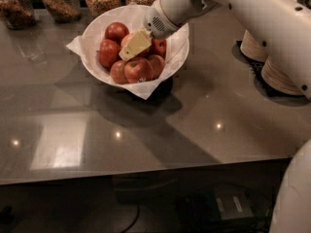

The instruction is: Pick apple from white bowl

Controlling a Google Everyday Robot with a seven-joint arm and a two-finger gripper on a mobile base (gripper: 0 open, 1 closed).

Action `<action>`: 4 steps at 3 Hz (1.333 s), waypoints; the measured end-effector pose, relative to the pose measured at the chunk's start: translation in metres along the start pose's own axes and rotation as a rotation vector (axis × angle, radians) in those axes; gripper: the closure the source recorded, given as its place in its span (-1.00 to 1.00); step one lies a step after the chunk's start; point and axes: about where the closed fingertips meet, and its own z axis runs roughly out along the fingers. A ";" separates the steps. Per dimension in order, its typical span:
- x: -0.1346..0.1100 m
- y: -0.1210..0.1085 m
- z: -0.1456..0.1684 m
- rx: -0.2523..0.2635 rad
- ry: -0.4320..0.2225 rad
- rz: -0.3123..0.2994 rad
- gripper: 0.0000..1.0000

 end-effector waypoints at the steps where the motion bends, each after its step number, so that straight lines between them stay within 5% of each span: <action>1: 0.004 -0.002 0.001 0.005 0.008 0.007 -0.30; 4: -0.008 -0.001 -0.001 -0.021 0.005 -0.045 0.97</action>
Offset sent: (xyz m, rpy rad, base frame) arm 0.0061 -0.0133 -0.0070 -0.0214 0.0107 -0.0244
